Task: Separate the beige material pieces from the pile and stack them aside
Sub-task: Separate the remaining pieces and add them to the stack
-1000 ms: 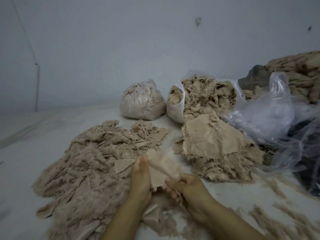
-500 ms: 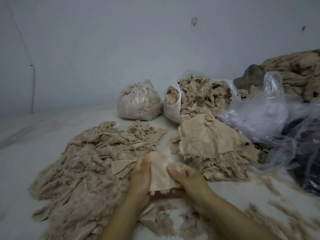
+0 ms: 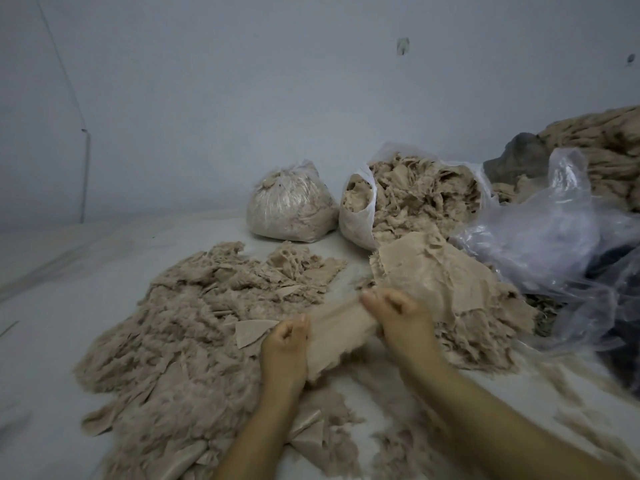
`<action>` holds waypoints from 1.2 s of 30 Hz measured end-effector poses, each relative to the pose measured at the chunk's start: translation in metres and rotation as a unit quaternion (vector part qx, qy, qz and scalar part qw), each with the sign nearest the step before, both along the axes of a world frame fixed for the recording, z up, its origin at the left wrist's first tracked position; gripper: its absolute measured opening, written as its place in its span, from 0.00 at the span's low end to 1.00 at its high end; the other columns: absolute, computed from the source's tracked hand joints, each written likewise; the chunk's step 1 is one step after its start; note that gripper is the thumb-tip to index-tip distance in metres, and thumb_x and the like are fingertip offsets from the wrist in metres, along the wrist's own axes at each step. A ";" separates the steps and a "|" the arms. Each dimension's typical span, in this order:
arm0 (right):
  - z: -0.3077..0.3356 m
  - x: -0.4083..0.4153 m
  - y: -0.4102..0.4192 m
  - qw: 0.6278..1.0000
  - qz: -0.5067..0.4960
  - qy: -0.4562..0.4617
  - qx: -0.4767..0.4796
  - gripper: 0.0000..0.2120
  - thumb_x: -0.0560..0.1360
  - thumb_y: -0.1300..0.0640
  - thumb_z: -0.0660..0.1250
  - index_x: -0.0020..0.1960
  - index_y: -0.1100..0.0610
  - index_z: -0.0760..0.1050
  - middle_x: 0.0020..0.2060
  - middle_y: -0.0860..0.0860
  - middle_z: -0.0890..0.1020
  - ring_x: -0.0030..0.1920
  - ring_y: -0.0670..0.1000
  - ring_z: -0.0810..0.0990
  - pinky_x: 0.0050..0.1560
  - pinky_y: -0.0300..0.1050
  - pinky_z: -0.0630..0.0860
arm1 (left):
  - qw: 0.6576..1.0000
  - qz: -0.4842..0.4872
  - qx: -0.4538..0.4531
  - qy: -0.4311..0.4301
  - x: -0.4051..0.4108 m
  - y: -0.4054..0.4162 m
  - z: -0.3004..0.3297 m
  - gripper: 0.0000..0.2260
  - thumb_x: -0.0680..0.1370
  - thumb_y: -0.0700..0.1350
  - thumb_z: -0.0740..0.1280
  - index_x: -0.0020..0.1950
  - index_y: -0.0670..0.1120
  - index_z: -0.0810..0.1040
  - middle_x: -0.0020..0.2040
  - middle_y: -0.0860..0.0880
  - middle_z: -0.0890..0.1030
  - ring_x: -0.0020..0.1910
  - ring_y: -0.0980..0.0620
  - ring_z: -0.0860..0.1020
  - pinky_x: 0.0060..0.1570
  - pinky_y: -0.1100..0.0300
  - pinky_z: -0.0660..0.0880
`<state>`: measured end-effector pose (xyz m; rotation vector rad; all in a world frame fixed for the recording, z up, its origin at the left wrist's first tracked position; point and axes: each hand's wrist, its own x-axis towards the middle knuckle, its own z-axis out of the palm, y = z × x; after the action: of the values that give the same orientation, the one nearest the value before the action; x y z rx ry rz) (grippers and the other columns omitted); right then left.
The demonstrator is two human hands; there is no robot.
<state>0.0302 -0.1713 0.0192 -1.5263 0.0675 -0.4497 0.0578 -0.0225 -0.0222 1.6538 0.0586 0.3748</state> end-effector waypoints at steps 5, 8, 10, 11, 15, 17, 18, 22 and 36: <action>0.073 0.042 -0.063 0.977 -0.131 0.013 -0.170 0.13 0.75 0.47 0.68 0.38 0.55 0.75 0.35 0.50 0.78 0.36 0.52 0.77 0.43 0.48 0.74 | 1.000 0.002 -0.009 -0.002 -0.001 0.012 0.004 0.20 0.80 0.48 0.62 0.30 0.43 0.66 0.18 0.52 0.66 0.15 0.56 0.63 0.17 0.66 0.61; 0.078 0.040 -0.083 0.902 -0.222 0.075 -0.362 0.21 0.76 0.45 0.67 0.63 0.55 0.70 0.57 0.53 0.75 0.53 0.55 0.77 0.52 0.51 0.74 | 0.996 -0.085 0.028 0.011 -0.002 0.019 0.008 0.19 0.80 0.46 0.62 0.29 0.43 0.69 0.18 0.51 0.69 0.15 0.56 0.64 0.17 0.67 0.62; 0.060 0.025 -0.067 0.901 -0.197 0.000 -0.387 0.07 0.77 0.53 0.65 0.55 0.51 0.73 0.51 0.51 0.78 0.45 0.48 0.77 0.44 0.43 0.70 | 0.982 -0.170 0.072 0.025 -0.001 0.027 0.012 0.17 0.80 0.43 0.63 0.31 0.43 0.73 0.21 0.50 0.73 0.17 0.54 0.68 0.19 0.65 0.66; 0.044 0.017 -0.052 0.912 -0.133 -0.005 -0.389 0.03 0.77 0.55 0.65 0.47 0.47 0.74 0.44 0.47 0.79 0.39 0.43 0.76 0.41 0.40 0.69 | 0.972 -0.206 0.107 0.031 0.000 0.032 0.015 0.14 0.80 0.41 0.63 0.35 0.42 0.76 0.24 0.50 0.75 0.20 0.54 0.70 0.22 0.64 0.69; -0.032 -0.012 0.010 0.894 0.135 0.145 -0.402 0.08 0.74 0.44 0.68 0.44 0.48 0.80 0.38 0.43 0.80 0.38 0.40 0.75 0.41 0.36 0.71 | 0.909 -0.279 0.309 0.010 0.003 0.053 0.020 0.08 0.78 0.37 0.65 0.44 0.49 0.79 0.38 0.52 0.82 0.36 0.57 0.81 0.40 0.63 0.77; -0.049 -0.011 0.027 0.873 0.110 0.162 -0.446 0.15 0.72 0.40 0.68 0.47 0.50 0.80 0.44 0.46 0.80 0.45 0.45 0.77 0.45 0.40 0.72 | 0.894 -0.316 0.318 -0.008 0.000 0.056 0.015 0.13 0.77 0.34 0.65 0.49 0.52 0.78 0.47 0.52 0.83 0.47 0.61 0.81 0.50 0.66 0.76; -0.050 -0.009 0.033 0.874 0.094 0.156 -0.450 0.15 0.72 0.40 0.68 0.46 0.51 0.80 0.46 0.49 0.80 0.47 0.48 0.78 0.45 0.41 0.72 | 0.889 -0.339 0.306 -0.016 -0.003 0.056 0.012 0.14 0.77 0.34 0.65 0.52 0.53 0.77 0.51 0.54 0.82 0.51 0.63 0.79 0.53 0.69 0.74; -0.049 -0.006 0.038 0.899 0.101 0.100 -0.415 0.13 0.76 0.52 0.66 0.34 0.49 0.69 0.39 0.47 0.72 0.46 0.49 0.73 0.43 0.41 0.65 | 0.830 -0.339 0.437 -0.079 0.002 0.059 -0.010 0.13 0.81 0.41 0.61 0.65 0.48 0.74 0.64 0.61 0.72 0.63 0.66 0.70 0.61 0.75 0.62; -0.042 -0.014 0.009 0.982 0.062 0.117 -0.131 0.14 0.77 0.56 0.67 0.34 0.57 0.68 0.27 0.49 0.70 0.32 0.47 0.68 0.32 0.38 0.63 | 0.952 -0.292 0.092 0.019 0.012 0.021 0.000 0.12 0.79 0.44 0.63 0.36 0.45 0.70 0.26 0.55 0.74 0.26 0.58 0.71 0.28 0.69 0.68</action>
<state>0.0161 -0.1619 -0.0229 -1.8273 0.0989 -0.1819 0.0696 -0.0017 -0.0219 1.7721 -0.4420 -0.1084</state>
